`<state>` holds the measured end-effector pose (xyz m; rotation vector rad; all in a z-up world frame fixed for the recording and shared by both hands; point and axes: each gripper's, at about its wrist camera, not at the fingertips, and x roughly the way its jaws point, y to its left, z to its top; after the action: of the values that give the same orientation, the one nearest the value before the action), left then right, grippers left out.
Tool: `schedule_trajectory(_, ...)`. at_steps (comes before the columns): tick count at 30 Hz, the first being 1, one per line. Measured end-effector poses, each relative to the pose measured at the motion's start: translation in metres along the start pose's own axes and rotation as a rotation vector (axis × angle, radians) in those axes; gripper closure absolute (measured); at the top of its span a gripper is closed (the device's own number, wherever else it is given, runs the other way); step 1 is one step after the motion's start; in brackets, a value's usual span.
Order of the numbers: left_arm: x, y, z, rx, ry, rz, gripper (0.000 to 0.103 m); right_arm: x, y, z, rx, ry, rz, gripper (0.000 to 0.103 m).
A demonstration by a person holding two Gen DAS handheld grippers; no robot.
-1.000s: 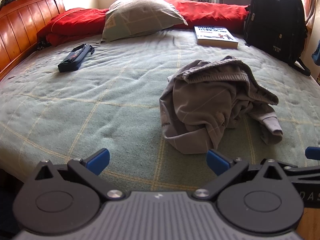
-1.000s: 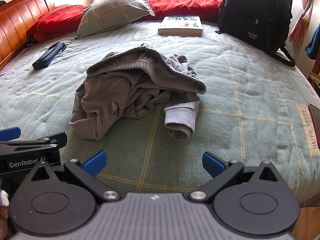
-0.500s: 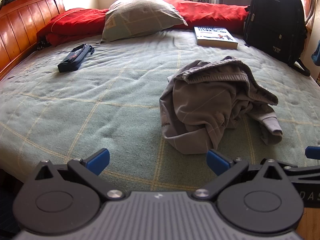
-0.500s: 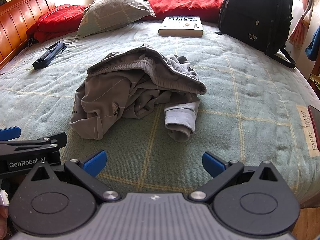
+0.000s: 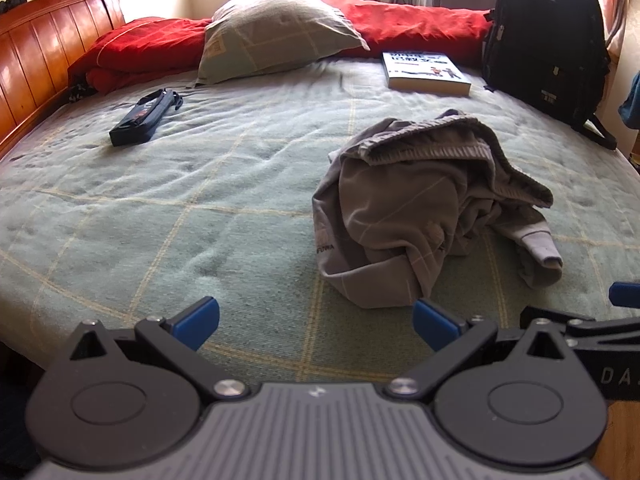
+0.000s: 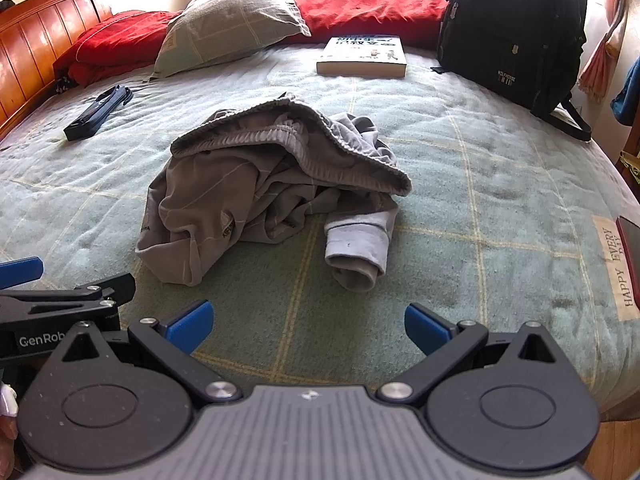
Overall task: Fold clothes
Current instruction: 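Move both tools toward the grey sweatshirt, right tool reaching its hood edge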
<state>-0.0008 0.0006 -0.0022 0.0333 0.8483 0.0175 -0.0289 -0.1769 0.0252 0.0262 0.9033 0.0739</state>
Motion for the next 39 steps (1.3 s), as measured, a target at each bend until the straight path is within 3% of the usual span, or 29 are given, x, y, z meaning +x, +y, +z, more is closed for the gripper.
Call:
schedule_trajectory(13,0.016,0.000,0.004,-0.026,0.012,0.041,0.001,0.016,-0.016,0.014,-0.002,-0.007,0.016,0.000)
schedule_trajectory(20,0.030,-0.002,0.011,-0.012,0.022,0.025,0.001,0.030,-0.027,0.019,-0.014,-0.033,0.056,0.000)
schedule_trajectory(39,0.101,-0.032,0.041,0.083,0.092,-0.024,0.001,0.103,-0.056,0.052,-0.083,0.029,0.020,0.000)
